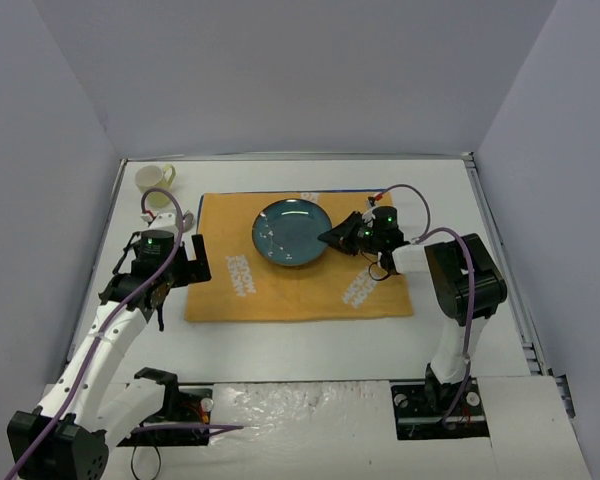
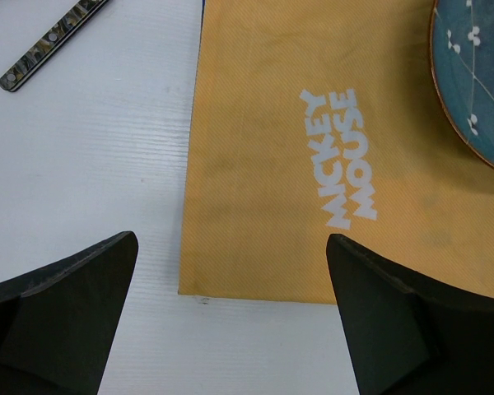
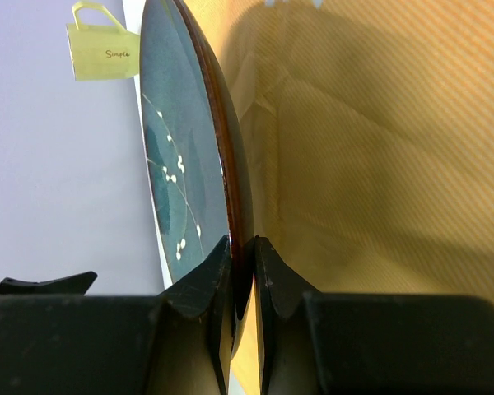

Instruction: Set the dinner table for one person

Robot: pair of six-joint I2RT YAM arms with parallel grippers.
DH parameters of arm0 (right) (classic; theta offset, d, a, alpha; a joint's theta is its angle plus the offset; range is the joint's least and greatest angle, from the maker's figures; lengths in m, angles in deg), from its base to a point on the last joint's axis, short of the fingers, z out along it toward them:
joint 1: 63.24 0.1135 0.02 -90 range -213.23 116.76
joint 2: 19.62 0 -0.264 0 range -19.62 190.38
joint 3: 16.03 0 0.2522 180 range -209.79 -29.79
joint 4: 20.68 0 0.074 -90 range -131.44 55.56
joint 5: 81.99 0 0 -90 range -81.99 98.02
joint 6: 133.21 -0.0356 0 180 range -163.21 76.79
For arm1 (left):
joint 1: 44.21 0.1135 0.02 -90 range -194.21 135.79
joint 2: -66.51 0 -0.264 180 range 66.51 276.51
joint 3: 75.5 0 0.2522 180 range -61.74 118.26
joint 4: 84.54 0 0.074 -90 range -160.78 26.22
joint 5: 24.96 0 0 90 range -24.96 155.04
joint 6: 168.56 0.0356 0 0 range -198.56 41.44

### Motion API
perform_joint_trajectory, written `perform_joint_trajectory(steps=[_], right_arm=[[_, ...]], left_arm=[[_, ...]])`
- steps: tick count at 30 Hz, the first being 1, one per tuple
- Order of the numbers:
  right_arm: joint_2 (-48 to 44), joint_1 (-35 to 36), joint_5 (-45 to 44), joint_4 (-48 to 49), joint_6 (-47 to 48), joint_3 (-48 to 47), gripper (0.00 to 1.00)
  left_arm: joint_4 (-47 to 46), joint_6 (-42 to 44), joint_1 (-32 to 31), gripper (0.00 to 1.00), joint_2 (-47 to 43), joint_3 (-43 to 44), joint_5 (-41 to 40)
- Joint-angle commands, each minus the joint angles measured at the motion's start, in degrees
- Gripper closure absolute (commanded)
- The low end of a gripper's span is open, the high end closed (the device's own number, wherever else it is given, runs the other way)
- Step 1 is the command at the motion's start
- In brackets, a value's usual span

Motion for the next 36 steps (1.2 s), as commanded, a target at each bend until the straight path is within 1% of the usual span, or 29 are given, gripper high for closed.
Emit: perform_joint_trajectory(steps=[1, 12, 20, 22, 23, 25, 28, 31, 33, 34, 35, 36], right_arm=[[-3.81, 0.68, 3.79, 10.83, -0.85, -0.87, 1.00], [-3.67, 0.80, 3.61, 10.49, 0.90, 2.14, 1.00], [0.13, 0.49, 2.85, 12.38, 2.82, 3.93, 1.00], [0.46, 0.19, 2.53, 11.59, 4.10, 4.50, 0.98], [0.47, 0.09, 2.32, 10.72, 4.94, 4.60, 0.92], [0.28, -0.18, 1.90, 8.26, 6.31, 4.60, 0.76], [-1.20, -0.38, 1.00, 2.78, 9.71, 3.72, 0.57], [-4.53, -0.48, -1.11, -4.37, 15.57, 0.93, 0.43], [-6.82, -0.50, -5.09, -15.41, 20.02, -1.90, 0.33], [-8.61, -0.66, -6.71, -18.66, 23.28, -4.25, 0.31], [-8.71, -0.68, -8.64, -22.37, 23.45, -4.39, 0.29], [-10.30, -0.98, -11.13, -27.48, 25.98, -6.35, 0.25]], left_arm=[[-1.94, -0.63, -0.23, 0.03, -0.74, 1.66, -0.71], [-1.91, -0.63, -0.23, 0.03, -0.71, 1.60, -0.56], [-1.85, -0.72, -0.23, 0.03, -0.83, 1.58, -0.80], [-1.85, -0.72, -0.23, 0.03, -0.75, 1.57, -0.95], [-1.81, -0.76, -0.23, 0.03, -0.78, 1.57, -0.93], [-1.84, -0.73, -0.23, 0.03, -0.68, 1.57, -0.89], [-1.84, -0.81, -0.23, 0.03, -0.65, 1.64, -0.96], [-1.68, -0.81, -0.23, 0.03, -0.42, 1.57, -0.97], [-1.14, -1.09, -0.14, 0.03, -0.12, 1.67, -0.81], [-0.95, -1.35, -0.13, 0.03, -0.04, 1.76, -0.89], [-0.59, -1.65, -0.05, 0.03, -0.01, 1.96, -0.89], [0.09, -2.67, -0.01, 0.03, 0.40, 2.68, -0.97]])
